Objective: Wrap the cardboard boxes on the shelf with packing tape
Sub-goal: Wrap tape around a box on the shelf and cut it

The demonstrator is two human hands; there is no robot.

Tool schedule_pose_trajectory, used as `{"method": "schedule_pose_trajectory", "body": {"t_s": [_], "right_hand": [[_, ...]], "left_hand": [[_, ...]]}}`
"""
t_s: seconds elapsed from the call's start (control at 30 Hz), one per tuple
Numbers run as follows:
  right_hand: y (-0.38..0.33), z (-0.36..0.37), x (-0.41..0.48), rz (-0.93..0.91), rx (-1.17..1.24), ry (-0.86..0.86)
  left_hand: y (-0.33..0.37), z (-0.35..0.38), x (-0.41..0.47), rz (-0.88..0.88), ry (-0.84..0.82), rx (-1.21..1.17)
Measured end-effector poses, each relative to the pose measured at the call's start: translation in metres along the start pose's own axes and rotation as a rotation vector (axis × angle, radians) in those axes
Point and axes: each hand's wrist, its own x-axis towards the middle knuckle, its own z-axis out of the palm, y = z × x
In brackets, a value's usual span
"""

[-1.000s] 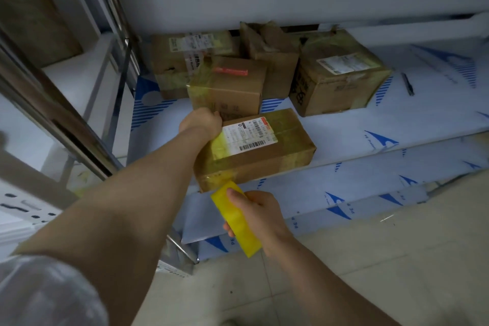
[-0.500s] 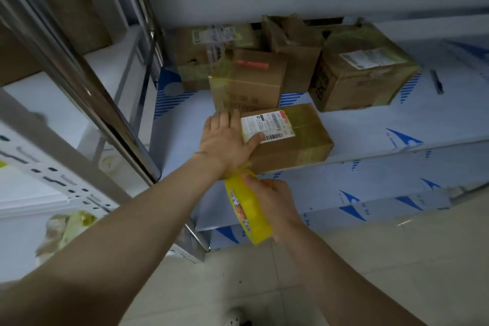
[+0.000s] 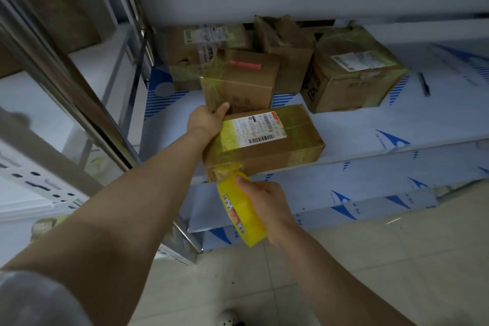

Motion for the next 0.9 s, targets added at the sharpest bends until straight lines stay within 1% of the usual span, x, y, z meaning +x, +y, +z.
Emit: {"method": "schedule_pose_trajectory", "body": {"t_s": [0.07,0.1,0.13,0.17,0.2,0.33,0.37,0.47,0.57,0.67,0.73,0.8,0.83,0.9], "right_hand": [[0.0,-0.004,-0.001,-0.008,-0.018,-0.012],[-0.001,-0.007,-0.003,-0.005,-0.023,-0.009],[-0.003,-0.009,-0.005,-0.011,-0.011,-0.017],[-0.005,-0.01,-0.007,-0.013,0.006,-0.023],[-0.005,-0.011,-0.008,-0.007,0.034,-0.029],[-0.003,-0.003,-0.005,0.022,0.115,-0.099],[-0.002,0.0,-0.004,0.03,0.122,-0.11],[-0.001,0.009,0.001,0.023,0.106,-0.055],[0.0,0.014,0.01,0.042,0.044,-0.049],[-0.001,0.011,0.009,0.041,-0.02,-0.05],[0.002,0.008,0.009,0.044,0.016,-0.06],[0.004,0.009,0.006,0.016,0.037,-0.07],[0.005,0.009,0.005,-0.006,0.012,-0.059],[0.002,0.008,0.002,-0.098,-0.169,-0.006]], "left_hand": [[0.001,-0.008,-0.006,-0.056,-0.065,-0.326],[-0.001,-0.012,-0.013,-0.084,-0.127,-0.455],[-0.008,-0.014,-0.019,-0.095,-0.187,-0.533],[-0.018,-0.015,-0.027,-0.111,-0.236,-0.543],[-0.029,-0.013,-0.034,-0.123,-0.225,-0.543],[-0.05,-0.003,-0.061,-0.171,0.091,-0.428],[-0.05,-0.001,-0.067,-0.204,0.094,-0.421],[-0.046,0.005,-0.083,-0.252,-0.074,-0.395],[-0.038,0.005,-0.091,-0.333,-0.154,-0.604],[-0.03,0.003,-0.091,-0.397,-0.191,-0.687],[-0.029,0.006,-0.096,-0.453,-0.212,-0.791],[-0.036,0.016,-0.097,-0.496,-0.207,-0.819],[-0.04,0.023,-0.096,-0.513,-0.218,-0.826],[-0.04,0.029,-0.093,-0.483,-0.201,-0.819]]}}
